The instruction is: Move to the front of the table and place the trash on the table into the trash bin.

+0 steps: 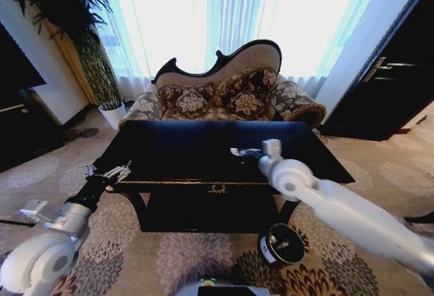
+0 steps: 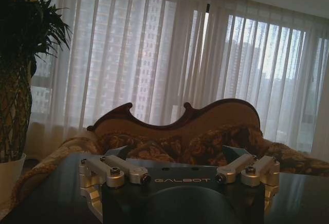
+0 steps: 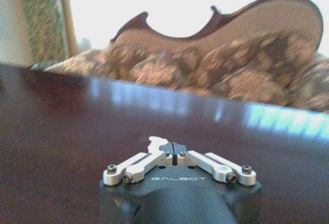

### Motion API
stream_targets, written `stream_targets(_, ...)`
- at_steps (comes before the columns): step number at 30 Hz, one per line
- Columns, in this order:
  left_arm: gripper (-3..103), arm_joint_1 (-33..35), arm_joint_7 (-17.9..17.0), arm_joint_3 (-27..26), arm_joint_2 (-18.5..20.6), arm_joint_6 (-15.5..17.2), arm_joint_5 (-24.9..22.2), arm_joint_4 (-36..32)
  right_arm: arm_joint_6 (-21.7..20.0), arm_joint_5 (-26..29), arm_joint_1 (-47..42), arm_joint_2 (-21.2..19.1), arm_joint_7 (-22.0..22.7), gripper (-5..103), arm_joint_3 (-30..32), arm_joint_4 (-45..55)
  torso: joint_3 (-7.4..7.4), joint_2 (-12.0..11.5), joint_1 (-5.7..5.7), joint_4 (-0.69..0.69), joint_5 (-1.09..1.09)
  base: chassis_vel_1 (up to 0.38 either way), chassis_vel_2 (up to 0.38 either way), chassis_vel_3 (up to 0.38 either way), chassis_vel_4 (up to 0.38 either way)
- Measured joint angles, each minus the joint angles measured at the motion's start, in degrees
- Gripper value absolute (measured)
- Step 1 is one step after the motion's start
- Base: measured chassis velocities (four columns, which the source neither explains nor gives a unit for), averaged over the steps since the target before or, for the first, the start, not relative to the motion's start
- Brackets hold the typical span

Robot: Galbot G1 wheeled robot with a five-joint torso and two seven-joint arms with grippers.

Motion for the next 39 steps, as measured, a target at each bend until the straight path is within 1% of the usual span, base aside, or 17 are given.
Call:
stream_targets(2, 100, 0.0, 0.0, 0.0, 0.0, 0.0, 0.0, 0.0, 0.3, -0.4, -4.3, -1.3, -0.5, 0, 4.3, 1.4, 0.00, 0.0, 0.00, 0.01, 0.00, 0.000, 0.000, 0.000, 0.000)
stream_targets(3, 100, 0.0, 0.0, 0.0, 0.0, 0.0, 0.0, 0.0, 0.7, -0.6, -11.5, -2.6, -1.4, 0, 11.3, 3.2, 0.00, 0.0, 0.00, -0.01, 0.01, 0.000, 0.000, 0.000, 0.000)
stream_targets(4, 100, 0.0, 0.0, 0.0, 0.0, 0.0, 0.0, 0.0, 0.7, -0.8, -14.4, -2.9, -2.1, 0, 14.6, 3.9, 0.00, 0.0, 0.00, -0.03, 0.00, 0.000, 0.000, 0.000, 0.000)
stream_targets(6, 100, 0.0, 0.0, 0.0, 0.0, 0.0, 0.0, 0.0, 0.7, -0.9, -16.1, -3.0, -2.2, 0, 16.6, 4.2, 0.00, 0.0, -0.01, -0.03, 0.00, 0.000, 0.000, 0.000, 0.000)
stream_targets(10, 100, 0.0, 0.0, 0.0, 0.0, 0.0, 0.0, 0.0, 0.5, -0.4, -24.1, -1.5, -3.0, 0, 27.4, 5.8, 0.00, 0.0, 0.00, 0.02, -0.01, 0.000, 0.000, 0.000, 0.000)
stream_targets(11, 100, 0.0, 0.0, 0.0, 0.0, 0.0, 0.0, 0.0, 0.5, -0.4, -24.1, -1.5, -3.0, 0, 27.4, 5.8, 0.00, 0.0, 0.00, 0.02, -0.01, 0.000, 0.000, 0.000, 0.000)
stream_targets(14, 100, 0.0, 0.0, 0.0, 0.0, 0.0, 0.0, 0.0, 3.4, -7.7, -36.9, 1.4, -10.2, 0, 39.1, 7.0, 0.00, 0.0, 0.01, 0.01, -0.01, 0.000, 0.000, 0.000, 0.000)
stream_targets(15, 100, 0.0, 0.0, 0.0, 0.0, 0.0, 0.0, 0.0, 3.4, -7.7, -36.9, 1.4, -10.2, 0, 39.1, 7.0, 0.00, 0.0, 0.01, 0.01, -0.01, 0.000, 0.000, 0.000, 0.000)
stream_targets(17, 100, 0.0, 0.0, 0.0, 0.0, 0.0, 0.0, 0.0, 7.9, -13.6, -45.6, 4.5, -16.5, 0, 47.1, 7.2, 0.00, 0.0, 0.00, -0.01, 0.00, 0.000, 0.000, 0.000, 0.000)
stream_targets(19, 100, 0.0, 0.0, 0.0, 0.0, 0.0, 0.0, 0.0, 10.0, -14.8, -50.4, 7.0, -19.3, 0, 51.1, 7.9, 0.00, 0.0, 0.00, -0.01, 0.00, 0.000, 0.000, 0.000, 0.000)
stream_targets(20, 100, 0.0, 0.0, 0.0, 0.0, 0.0, 0.0, 0.0, 10.0, -14.8, -50.4, 7.0, -19.3, 0, 51.1, 7.9, 0.00, 0.0, 0.00, -0.01, 0.00, 0.000, 0.000, 0.000, 0.000)
stream_targets(23, 100, 0.0, 0.0, 0.0, 0.0, 0.0, 0.0, 0.0, 16.2, -18.5, -57.0, 11.5, -22.7, 0, 55.1, 9.3, 0.00, 0.0, 0.00, -0.01, -0.01, 0.000, 0.000, 0.000, 0.000)
stream_targets(24, 100, 0.0, 0.0, 0.0, 0.0, 0.0, 0.0, 0.0, 16.2, -18.5, -57.0, 11.5, -22.7, 0, 55.1, 9.3, 0.00, 0.0, 0.00, -0.01, -0.01, 0.000, 0.000, 0.000, 0.000)
stream_targets(28, 100, 0.0, 0.0, 0.0, 0.0, 0.0, 0.0, 0.0, 23.0, -22.2, -62.5, 16.8, -25.8, 0, 56.8, 12.4, 0.00, 0.0, 0.00, 0.00, -0.01, 0.000, 0.000, 0.000, 0.000)
stream_targets(34, 100, 0.0, 0.0, 0.0, 0.0, 0.0, 0.0, 0.0, 27.3, -25.4, -66.5, 20.5, -28.2, 0, 58.4, 11.8, 0.00, 0.0, 0.00, 0.02, -0.02, 0.000, 0.000, 0.000, 0.000)
stream_targets(37, 100, 0.0, 0.0, 0.0, 0.0, 0.0, 0.0, 0.0, 32.9, -26.6, -71.0, 23.2, -29.8, 0, 60.9, 9.8, 0.01, 0.0, 0.00, 0.00, -0.01, 0.000, 0.000, 0.000, 0.000)
stream_targets(39, 100, 0.0, 0.0, 0.0, 0.0, 0.0, 0.0, 0.0, 33.9, -26.9, -71.7, 23.7, -30.1, 0, 61.2, 9.3, 0.00, 0.0, 0.00, 0.00, -0.01, 0.000, 0.000, 0.000, 0.000)
